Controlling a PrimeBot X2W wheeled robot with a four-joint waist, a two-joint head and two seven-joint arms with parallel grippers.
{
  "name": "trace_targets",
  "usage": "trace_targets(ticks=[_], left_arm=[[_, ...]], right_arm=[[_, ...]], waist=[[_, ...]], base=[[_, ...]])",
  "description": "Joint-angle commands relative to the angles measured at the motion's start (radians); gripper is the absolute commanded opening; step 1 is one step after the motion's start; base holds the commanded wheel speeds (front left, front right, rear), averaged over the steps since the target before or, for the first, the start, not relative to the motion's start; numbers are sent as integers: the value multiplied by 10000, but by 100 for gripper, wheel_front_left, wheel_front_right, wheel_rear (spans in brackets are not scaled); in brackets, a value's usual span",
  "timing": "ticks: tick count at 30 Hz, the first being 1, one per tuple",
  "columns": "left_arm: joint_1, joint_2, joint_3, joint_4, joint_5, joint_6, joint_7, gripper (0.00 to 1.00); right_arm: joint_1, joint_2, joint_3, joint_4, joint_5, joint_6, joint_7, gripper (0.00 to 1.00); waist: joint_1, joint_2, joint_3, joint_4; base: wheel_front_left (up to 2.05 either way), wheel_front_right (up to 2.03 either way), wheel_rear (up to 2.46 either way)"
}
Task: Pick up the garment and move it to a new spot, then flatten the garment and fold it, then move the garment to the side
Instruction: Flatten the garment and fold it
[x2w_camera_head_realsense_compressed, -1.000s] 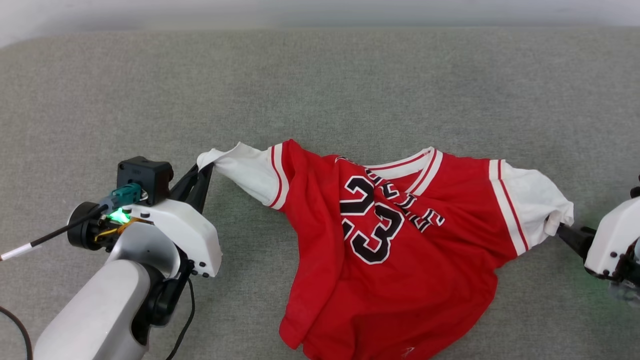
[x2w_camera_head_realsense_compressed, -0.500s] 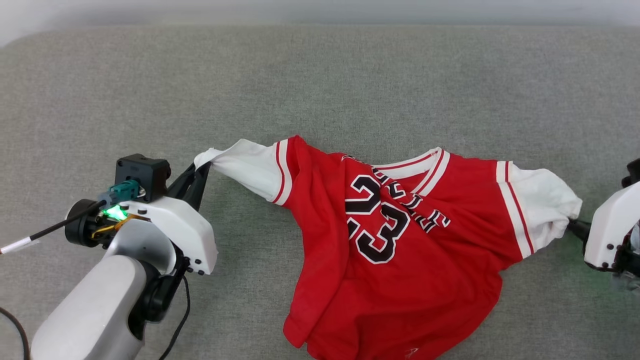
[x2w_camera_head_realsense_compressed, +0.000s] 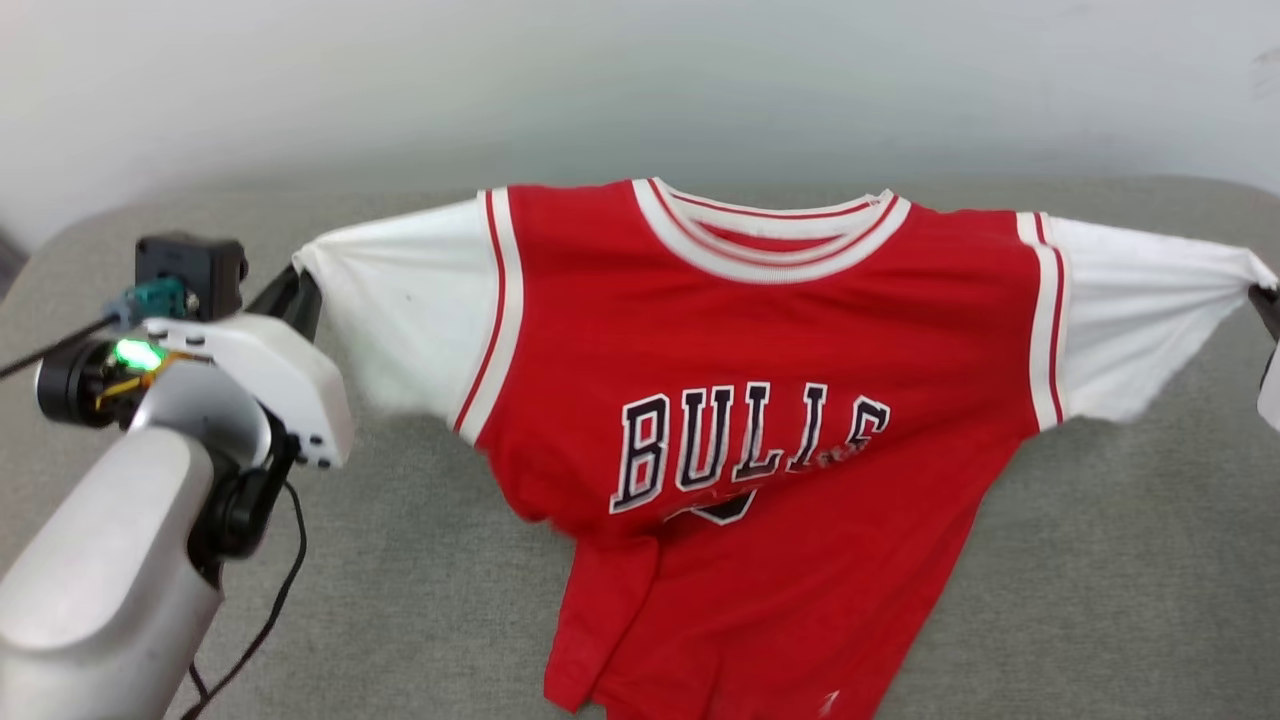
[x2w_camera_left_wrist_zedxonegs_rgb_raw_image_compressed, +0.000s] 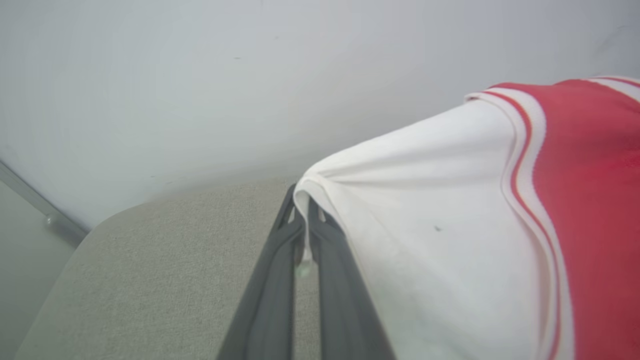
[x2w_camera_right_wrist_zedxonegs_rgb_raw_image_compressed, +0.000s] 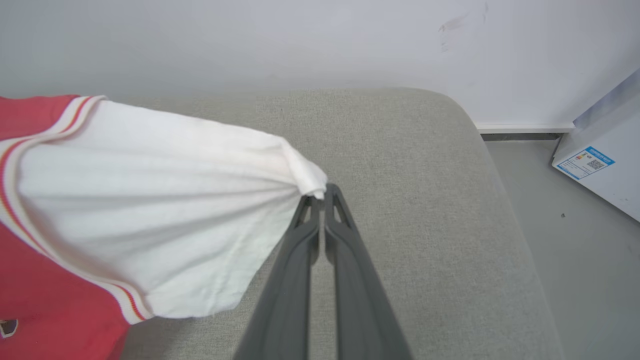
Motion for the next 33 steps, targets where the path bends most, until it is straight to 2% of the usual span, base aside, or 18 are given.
trace_targets(ticks=[1, 7, 10, 21, 27, 33], left_arm=[[-479, -141, 34, 422, -1, -151, -101, 0], [-2195, -550, -21, 1920, 131, -760, -319, 0], [-2866, -628, -91, 2407, 334, -855, -340, 0], [-7271, -791, 176, 4409, 1216, -1191, -1401, 0], [-9253, -843, 641, 4860, 1217, -1264, -2319, 0], [-10501, -688, 861, 4985, 1235, -1386, -2647, 0]], right_arm=[[-364, -107, 109, 176, -126, -17, -99, 0], [-1589, -131, 782, 601, -211, -16, -364, 0], [-2140, -123, 999, 748, -244, -16, -511, 0], [-6178, -181, 1629, 1334, -624, -16, -2014, 0], [-8331, -214, 1861, 1451, -802, -16, -2990, 0], [-9917, -239, 2325, 1585, -548, -16, -3246, 0]], waist=[[0, -1, -421, -155], [0, -1, -457, -320], [0, -1, -285, -369], [0, -1, 1878, -645], [0, -1, 3004, -740], [0, -1, 4078, -804]], base=[[0, 0, 0], [0, 0, 0], [0, 0, 0], [0, 0, 0], [0, 0, 0], [0, 0, 0]])
